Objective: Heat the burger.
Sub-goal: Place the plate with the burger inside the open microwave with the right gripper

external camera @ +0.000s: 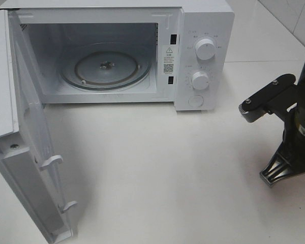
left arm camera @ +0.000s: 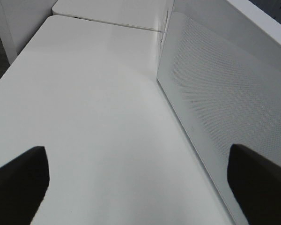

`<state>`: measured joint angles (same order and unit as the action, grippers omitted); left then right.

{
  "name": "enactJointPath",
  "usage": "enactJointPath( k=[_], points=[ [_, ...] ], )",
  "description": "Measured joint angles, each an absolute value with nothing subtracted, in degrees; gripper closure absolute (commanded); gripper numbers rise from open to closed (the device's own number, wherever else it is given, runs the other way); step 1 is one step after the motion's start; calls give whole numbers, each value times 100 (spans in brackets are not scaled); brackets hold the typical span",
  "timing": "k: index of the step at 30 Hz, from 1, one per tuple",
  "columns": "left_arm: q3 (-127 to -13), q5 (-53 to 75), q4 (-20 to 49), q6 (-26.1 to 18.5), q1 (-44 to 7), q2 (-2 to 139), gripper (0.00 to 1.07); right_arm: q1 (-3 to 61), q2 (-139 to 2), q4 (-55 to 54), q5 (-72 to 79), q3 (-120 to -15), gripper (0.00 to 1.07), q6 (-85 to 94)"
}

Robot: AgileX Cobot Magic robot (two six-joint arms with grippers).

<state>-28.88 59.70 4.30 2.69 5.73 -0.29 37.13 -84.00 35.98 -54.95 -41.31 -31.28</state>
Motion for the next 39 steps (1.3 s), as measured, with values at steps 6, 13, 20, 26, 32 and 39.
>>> enactJointPath(
  k=[6, 13, 20, 26, 32, 39],
  points=[
    [-2888, 5970, 430, 269, 573, -29, 9, 4343, -8170, 3638, -5752, -4131, 107, -3128],
    [-2888, 5970, 430, 269, 573, -29, 9, 5025, -7918, 3667, -5861, -3982, 107, -3128],
    [-2888, 5970, 430, 269, 573, -29, 9, 5678, -7701, 3673, -5873, -3730, 107, -3128],
    [-2888, 5970, 430, 269, 573, -29, 9, 6423, -7666, 3925, -5890, -3547, 106, -3128],
    [-2888, 5970, 430, 269, 573, -29, 9, 6824, -7666, 4057, -5884, -3529, 106, -3128],
    [-2888, 5970, 430, 269, 573, -29, 9, 6984, -7666, 4223, -5827, -3529, 106, -2848]
  ],
)
